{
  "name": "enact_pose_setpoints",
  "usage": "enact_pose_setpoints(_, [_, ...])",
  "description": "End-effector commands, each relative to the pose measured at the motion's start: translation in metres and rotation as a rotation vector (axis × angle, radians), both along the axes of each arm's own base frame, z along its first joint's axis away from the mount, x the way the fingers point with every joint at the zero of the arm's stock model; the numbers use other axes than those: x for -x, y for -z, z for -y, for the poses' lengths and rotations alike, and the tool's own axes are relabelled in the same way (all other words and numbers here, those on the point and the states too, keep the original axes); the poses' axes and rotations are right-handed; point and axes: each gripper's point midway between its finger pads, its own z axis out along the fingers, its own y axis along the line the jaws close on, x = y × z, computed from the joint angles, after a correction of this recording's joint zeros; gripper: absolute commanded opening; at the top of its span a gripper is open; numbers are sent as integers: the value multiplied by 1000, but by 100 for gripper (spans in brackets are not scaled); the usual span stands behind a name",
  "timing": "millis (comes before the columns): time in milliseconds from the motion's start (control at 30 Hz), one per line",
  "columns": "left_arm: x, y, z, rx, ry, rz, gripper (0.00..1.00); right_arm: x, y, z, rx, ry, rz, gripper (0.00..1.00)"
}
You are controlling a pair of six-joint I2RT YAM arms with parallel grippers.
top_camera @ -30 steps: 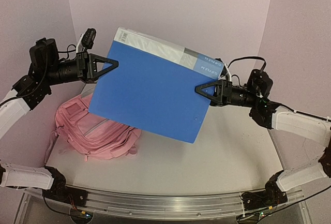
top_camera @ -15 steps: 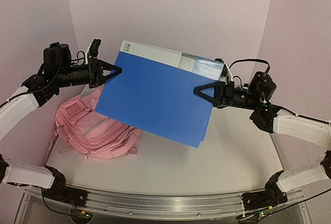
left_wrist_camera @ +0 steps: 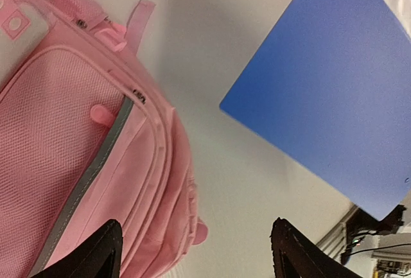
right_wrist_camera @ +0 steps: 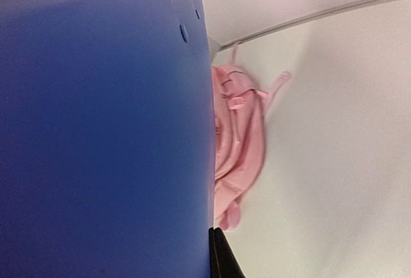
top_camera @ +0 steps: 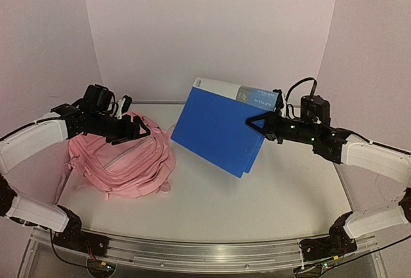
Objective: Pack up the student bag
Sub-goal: Pick up the files from the center of the board, then place the files in the student bag.
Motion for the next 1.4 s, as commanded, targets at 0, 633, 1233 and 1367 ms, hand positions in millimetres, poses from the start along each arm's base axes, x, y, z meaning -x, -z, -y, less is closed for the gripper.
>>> enact_pose_setpoints(0, [20,47,1,-272,54,-17,79,-20,-12,13,60,114,61,0])
enact_pose_setpoints(633, [49,123,10,-753,94,-55,60,-24,8,22,106,138,42,0])
enact_pose_setpoints(1233, [21,97,-1,-882,1,63,11,-18,6,22,79,122,15,0])
enact_pose_setpoints(1367, [6,64,-9,-920,-67,161,0,-10,-3,19,26,99,-27,0])
